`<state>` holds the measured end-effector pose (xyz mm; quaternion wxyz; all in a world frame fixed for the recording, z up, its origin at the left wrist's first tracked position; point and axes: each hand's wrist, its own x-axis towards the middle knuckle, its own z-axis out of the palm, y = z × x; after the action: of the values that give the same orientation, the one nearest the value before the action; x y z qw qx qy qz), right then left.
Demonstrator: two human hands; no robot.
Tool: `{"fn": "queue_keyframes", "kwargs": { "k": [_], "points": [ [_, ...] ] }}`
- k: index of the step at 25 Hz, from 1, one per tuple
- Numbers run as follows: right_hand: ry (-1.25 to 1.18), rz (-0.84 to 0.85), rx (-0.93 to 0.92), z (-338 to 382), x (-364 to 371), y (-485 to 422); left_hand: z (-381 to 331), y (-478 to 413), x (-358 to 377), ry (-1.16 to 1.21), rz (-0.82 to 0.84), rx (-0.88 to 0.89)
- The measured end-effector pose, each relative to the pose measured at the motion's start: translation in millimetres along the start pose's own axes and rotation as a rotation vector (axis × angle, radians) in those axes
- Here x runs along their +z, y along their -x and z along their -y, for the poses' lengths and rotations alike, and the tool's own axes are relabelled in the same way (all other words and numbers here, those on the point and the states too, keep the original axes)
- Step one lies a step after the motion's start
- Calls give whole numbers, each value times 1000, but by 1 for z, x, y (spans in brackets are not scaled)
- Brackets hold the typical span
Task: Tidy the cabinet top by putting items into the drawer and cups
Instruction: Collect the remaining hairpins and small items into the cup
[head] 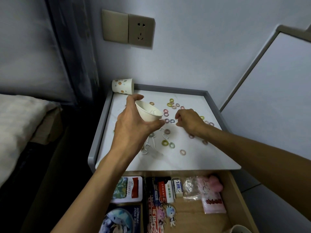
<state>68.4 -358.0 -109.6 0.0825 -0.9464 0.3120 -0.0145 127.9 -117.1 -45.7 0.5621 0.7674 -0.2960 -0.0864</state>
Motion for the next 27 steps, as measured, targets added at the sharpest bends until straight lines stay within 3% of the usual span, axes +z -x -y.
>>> {"fn": "queue_keyframes", "kwargs": {
  "k": [12,20,23,27],
  "points": [
    [232,7,-27,1,-9,9,3,-3,-3,25,-2,-7],
    [331,23,-193,-19,-34,7,0,-4,-10,31,-44,-11],
    [189,-67,-124,-17,-29,4,-1,-3,-10,38,-40,-14],
    [-10,-81,-199,8,-24,-6,4,-5,-15,61,-69,-23]
  ]
}}
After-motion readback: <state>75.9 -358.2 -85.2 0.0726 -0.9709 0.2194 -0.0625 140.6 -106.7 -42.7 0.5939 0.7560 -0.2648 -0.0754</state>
